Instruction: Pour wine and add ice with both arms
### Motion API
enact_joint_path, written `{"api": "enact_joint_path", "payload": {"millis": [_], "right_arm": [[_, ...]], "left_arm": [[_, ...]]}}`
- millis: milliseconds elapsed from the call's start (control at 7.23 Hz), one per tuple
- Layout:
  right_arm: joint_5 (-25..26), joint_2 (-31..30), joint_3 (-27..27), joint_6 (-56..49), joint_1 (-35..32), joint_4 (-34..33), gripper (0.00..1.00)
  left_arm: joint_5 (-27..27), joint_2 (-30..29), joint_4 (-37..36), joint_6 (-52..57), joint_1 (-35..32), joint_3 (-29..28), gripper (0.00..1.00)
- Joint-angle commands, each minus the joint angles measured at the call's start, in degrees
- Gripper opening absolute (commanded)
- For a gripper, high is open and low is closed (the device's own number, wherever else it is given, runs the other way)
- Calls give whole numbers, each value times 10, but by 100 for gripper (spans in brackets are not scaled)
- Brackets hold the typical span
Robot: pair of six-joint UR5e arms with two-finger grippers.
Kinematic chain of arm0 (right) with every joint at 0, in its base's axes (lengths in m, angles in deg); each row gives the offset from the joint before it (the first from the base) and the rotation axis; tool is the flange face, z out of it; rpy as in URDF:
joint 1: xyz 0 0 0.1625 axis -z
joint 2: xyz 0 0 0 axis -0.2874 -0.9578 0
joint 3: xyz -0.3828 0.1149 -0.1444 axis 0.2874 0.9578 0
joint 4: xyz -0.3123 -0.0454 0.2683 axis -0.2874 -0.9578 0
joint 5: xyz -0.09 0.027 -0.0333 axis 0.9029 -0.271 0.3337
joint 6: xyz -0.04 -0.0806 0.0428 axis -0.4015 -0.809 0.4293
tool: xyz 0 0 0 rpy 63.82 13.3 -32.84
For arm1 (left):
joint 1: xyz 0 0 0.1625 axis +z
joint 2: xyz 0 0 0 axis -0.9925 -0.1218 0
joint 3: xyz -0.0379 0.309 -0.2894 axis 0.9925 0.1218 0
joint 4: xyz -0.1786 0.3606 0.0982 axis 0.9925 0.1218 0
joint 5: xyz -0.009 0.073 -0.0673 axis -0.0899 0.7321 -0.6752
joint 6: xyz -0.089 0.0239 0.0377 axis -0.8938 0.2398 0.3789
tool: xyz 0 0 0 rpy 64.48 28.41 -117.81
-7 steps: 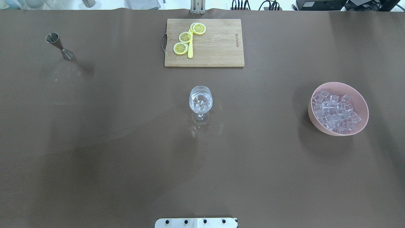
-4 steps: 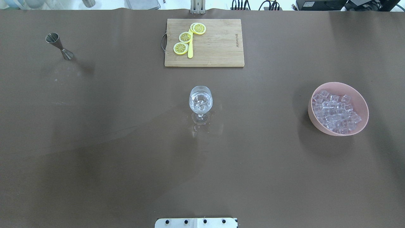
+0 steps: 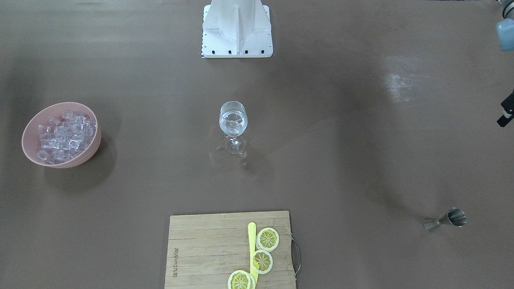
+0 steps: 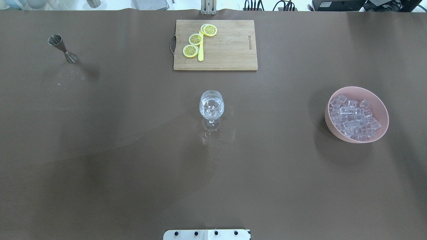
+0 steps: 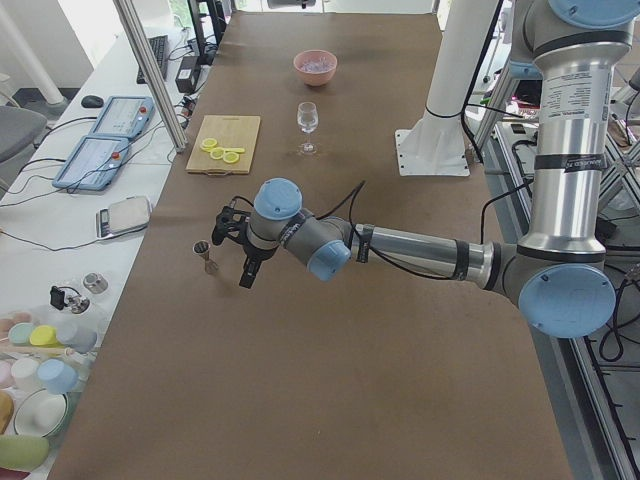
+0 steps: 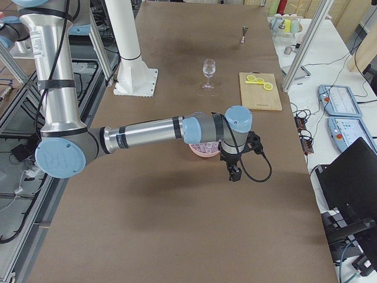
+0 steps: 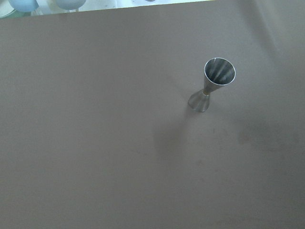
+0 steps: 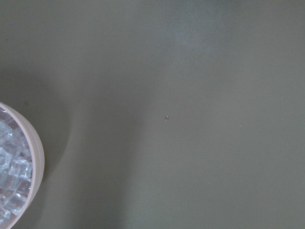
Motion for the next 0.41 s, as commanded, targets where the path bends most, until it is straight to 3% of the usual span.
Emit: {"api": "enact_joint_path", "payload": {"millis": [0, 276], "right_arm": [[1, 0, 0, 0, 0, 0, 100], [0, 0, 0, 0, -1, 0, 100]], "left_arm": [[3, -3, 3, 0, -1, 3, 99], [5, -7, -1, -6, -1, 0, 99]]}}
